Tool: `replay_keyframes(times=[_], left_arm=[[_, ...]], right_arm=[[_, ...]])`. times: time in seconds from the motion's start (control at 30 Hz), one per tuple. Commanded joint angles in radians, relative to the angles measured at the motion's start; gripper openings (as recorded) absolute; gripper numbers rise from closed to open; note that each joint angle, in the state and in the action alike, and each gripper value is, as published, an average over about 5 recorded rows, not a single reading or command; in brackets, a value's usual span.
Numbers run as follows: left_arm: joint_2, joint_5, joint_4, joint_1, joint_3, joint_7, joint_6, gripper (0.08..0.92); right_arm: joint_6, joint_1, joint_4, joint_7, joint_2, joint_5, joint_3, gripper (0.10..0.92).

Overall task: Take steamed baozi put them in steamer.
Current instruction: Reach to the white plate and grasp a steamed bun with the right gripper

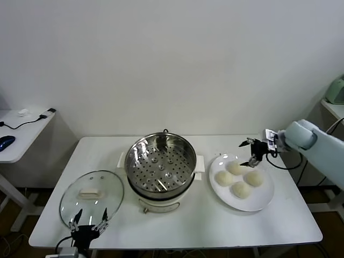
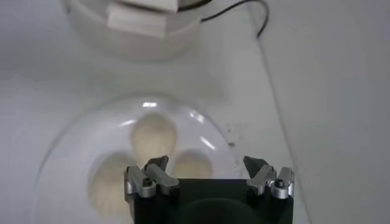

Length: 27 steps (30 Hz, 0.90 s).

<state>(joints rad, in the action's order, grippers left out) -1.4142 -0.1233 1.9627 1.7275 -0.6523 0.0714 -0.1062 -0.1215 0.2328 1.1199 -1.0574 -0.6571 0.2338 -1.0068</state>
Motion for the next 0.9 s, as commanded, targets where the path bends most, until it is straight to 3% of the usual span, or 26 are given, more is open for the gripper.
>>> replay_keyframes(times=[0.03,0.43,0.9], left_arm=[[-0.003,0.008,-0.01,-0.004,0.002,-0.001,0.002,0.823],[-0.016,0.011,-0.033,-0.009,-0.001,0.0,0.005,0.823],[-0.016,0.019,-0.05,-0.016,0.005,-0.001,0.004,0.823]], right_arm=[[0.034,0.262,-0.171,-0.171,-0.106,-0.005,-0.349,0.823],[0.018,0.032,-0.402,-0.102,-0.319,-0.025,-0.151,0.823],[0.042,-0.098,-0.546,-0.06,-0.411,-0.151,-0.025,0.823]])
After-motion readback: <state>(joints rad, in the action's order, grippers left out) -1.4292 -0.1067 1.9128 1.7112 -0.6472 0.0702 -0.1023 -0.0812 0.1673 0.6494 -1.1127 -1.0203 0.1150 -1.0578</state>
